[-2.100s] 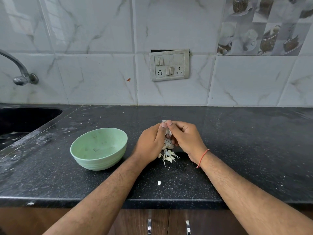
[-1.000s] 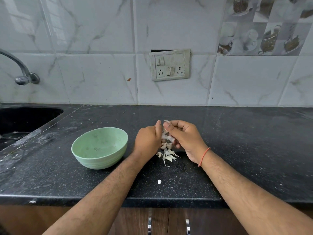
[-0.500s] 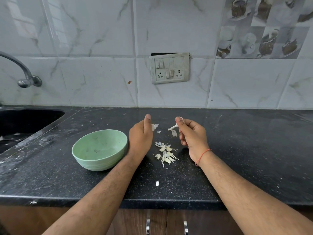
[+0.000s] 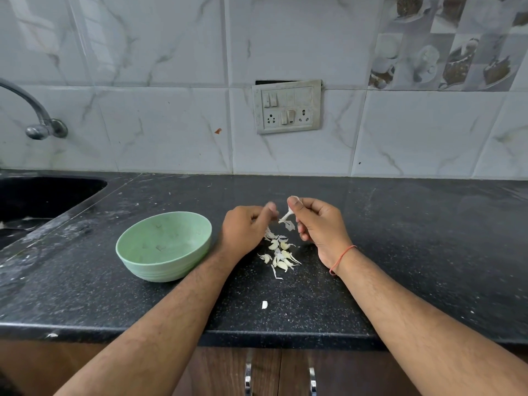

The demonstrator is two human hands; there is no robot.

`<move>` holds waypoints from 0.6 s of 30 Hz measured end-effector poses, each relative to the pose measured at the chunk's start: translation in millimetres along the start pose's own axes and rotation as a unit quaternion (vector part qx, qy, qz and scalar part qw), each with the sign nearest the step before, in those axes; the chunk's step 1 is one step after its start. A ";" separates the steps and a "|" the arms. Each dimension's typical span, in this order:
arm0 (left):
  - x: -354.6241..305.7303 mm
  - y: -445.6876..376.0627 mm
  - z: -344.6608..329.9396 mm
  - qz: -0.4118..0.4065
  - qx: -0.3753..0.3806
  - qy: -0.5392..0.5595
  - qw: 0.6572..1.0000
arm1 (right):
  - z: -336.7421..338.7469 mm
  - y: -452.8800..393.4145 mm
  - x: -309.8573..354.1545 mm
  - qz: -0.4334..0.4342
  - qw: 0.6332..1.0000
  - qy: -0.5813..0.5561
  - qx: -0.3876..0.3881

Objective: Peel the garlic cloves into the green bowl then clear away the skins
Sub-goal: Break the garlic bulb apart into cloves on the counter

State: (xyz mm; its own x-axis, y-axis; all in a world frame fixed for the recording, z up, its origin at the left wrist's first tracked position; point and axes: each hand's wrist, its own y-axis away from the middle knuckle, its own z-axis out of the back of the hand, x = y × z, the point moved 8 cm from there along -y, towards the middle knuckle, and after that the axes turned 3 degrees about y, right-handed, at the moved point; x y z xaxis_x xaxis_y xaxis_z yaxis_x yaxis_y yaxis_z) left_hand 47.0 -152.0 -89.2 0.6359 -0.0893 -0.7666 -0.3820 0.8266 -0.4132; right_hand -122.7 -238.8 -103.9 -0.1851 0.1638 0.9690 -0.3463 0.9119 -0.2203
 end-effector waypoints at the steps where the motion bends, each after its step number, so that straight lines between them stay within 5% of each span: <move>1: 1.3 1.6 -0.4 0.017 0.003 0.012 1.000 | -1.3 1.2 1.1 0.002 1.000 0.002 0.006; 5: 2.7 1.6 2.4 0.015 -0.022 0.058 0.998 | -2.9 3.3 3.9 0.003 1.000 -0.002 0.017; 10: -11.5 5.7 8.3 -0.097 -0.069 0.021 0.993 | -4.4 4.2 4.8 -0.006 1.000 -0.001 0.026; 15: -23.9 12.1 -8.1 -0.159 -0.014 -0.114 0.980 | -10.2 7.2 8.0 -0.003 0.998 0.014 0.056; 18: -25.3 11.1 -14.9 -0.172 0.036 -0.092 0.980 | -14.3 10.0 8.8 -0.001 0.997 0.029 0.074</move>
State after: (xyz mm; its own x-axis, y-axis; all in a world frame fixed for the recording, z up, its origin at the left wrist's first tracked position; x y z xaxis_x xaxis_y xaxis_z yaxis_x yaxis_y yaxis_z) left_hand 16.7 -148.8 -81.7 0.8315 -0.2734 -0.4836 -0.0794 0.8031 -0.5906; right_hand -114.6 -222.8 -96.0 -0.1328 0.1872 0.9733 -0.4793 0.8474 -0.2284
